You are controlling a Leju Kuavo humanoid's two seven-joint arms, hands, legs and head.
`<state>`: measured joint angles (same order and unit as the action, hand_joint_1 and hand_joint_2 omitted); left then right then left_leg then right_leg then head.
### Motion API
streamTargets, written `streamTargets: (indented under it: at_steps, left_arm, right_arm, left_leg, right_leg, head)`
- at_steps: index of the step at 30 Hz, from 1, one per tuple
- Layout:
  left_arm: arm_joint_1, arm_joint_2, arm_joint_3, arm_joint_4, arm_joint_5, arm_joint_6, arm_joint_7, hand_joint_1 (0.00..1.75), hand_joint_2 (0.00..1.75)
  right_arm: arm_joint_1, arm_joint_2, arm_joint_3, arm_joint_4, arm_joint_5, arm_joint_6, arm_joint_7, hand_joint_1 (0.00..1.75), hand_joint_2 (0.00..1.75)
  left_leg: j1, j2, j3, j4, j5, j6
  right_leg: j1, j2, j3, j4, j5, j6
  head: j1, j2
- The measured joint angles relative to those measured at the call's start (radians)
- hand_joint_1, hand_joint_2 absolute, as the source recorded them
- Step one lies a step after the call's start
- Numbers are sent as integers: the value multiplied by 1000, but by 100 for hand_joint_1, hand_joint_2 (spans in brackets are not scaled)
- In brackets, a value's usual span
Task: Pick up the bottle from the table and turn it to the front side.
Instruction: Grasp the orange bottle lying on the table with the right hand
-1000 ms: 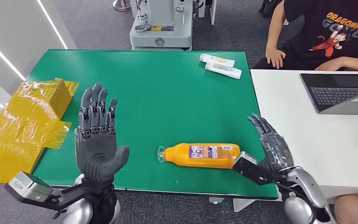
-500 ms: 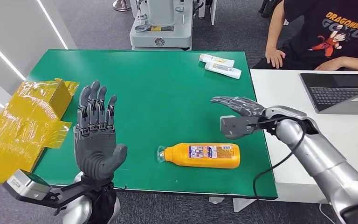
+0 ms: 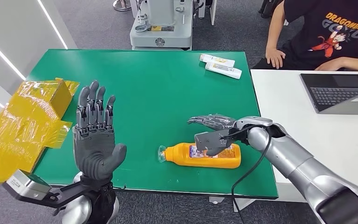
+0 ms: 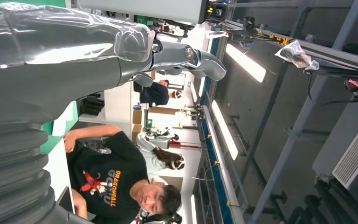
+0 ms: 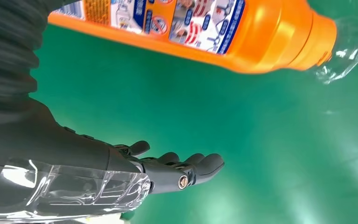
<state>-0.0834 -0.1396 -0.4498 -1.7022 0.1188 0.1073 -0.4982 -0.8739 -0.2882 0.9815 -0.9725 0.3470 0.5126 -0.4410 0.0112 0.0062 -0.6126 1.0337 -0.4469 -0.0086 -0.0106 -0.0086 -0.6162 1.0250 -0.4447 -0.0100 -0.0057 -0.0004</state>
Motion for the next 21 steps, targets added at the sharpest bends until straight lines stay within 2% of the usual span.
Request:
streamTargets:
  at_steps: [8, 14, 21]
  left_arm:
    - [-8, 0, 0, 1, 12, 2, 5, 0, 175]
    - [-9, 0, 0, 2, 14, 0, 8, 0, 175]
    - [-33, 0, 0, 28, 20, 4, 12, 0, 175]
  right_arm:
    - [22, 11, 63, 64, -21, 20, -4, 0, 175]
    - [29, 10, 73, 75, -22, 20, -5, 0, 175]
    - [19, -15, 117, 121, -58, 69, -20, 0, 175]
  left_leg:
    - [0, 0, 0, 0, 0, 0]
    - [0, 0, 0, 0, 0, 0]
    - [0, 0, 0, 0, 0, 0]
  right_leg:
    - [0, 0, 0, 0, 0, 0]
    - [0, 0, -1, 0, 0, 0]
    - [0, 0, 0, 0, 0, 0]
  head:
    - [0, 0]
    - [0, 0]
    - [0, 0]
